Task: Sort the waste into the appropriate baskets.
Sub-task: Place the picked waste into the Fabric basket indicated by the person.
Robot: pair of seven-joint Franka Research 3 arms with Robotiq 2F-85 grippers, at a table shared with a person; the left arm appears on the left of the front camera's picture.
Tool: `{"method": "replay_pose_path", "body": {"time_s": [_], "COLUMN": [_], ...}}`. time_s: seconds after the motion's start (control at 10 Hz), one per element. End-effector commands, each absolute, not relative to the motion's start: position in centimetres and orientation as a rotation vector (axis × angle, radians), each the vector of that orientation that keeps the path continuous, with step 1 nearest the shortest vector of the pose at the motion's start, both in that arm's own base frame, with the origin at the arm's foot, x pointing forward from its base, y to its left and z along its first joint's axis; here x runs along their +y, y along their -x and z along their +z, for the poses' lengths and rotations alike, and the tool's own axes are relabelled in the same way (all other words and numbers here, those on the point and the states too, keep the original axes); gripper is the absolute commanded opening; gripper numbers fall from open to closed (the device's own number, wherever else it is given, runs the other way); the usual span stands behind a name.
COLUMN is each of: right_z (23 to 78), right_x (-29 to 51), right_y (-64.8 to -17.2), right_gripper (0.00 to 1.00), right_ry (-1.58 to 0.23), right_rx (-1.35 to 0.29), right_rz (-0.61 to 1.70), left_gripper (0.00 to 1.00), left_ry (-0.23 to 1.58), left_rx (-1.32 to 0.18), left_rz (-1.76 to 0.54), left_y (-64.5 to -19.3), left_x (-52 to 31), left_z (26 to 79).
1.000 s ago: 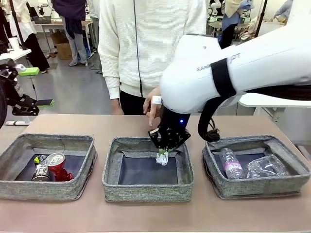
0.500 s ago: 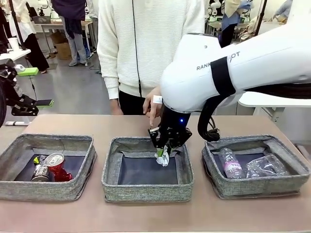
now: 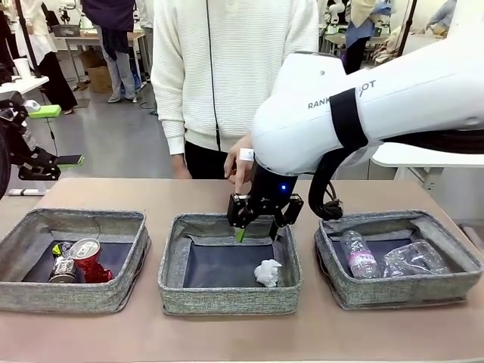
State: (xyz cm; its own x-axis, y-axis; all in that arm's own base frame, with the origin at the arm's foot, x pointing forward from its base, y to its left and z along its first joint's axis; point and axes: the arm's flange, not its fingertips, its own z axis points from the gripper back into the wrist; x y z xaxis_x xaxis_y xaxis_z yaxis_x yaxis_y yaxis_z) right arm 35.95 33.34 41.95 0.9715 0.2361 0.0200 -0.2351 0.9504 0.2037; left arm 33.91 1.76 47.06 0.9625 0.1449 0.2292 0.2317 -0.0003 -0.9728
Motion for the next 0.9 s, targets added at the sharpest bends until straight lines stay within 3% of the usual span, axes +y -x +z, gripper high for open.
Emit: {"method": "replay_pose_path", "body": {"time_s": [0.0, 0.2, 0.3, 0.4, 0.6, 0.7, 0.8], "right_z": [41.7, 42.4, 43.7, 45.9, 50.7, 51.7, 52.3], "right_x": [32.8, 32.5, 31.5, 29.2, 20.7, 16.5, 13.3], "right_y": [-36.1, -36.2, -36.5, -37.2, -38.4, -38.2, -37.5], "right_gripper": [1.0, 1.0, 1.0, 1.0, 1.0, 1.0, 1.0], "right_ry": [-0.24, -0.335, -0.482, -0.697, -1.333, -1.474, -1.496], "right_rx": [-0.004, 0.006, 0.003, 0.013, 0.129, 0.169, 0.151], "right_rz": [0.254, 0.274, 0.281, 0.25, 0.215, 0.204, 0.145], "left_gripper": [1.0, 1.0, 1.0, 1.0, 1.0, 1.0, 1.0], "left_ry": [1.594, 1.594, 1.594, 1.594, 1.594, 1.594, 1.594], "left_rx": [-0.305, -0.305, -0.305, -0.305, -0.305, -0.305, -0.305], "left_rz": [-0.074, -0.074, -0.074, -0.074, -0.074, -0.074, -0.074], "left_y": [-33.6, -33.6, -33.6, -33.6, -33.6, -33.6, -33.6], "left_x": [1.7, 1.7, 1.7, 1.7, 1.7, 1.7, 1.7], "left_z": [47.3, 47.3, 47.3, 47.3, 47.3, 47.3, 47.3]}}
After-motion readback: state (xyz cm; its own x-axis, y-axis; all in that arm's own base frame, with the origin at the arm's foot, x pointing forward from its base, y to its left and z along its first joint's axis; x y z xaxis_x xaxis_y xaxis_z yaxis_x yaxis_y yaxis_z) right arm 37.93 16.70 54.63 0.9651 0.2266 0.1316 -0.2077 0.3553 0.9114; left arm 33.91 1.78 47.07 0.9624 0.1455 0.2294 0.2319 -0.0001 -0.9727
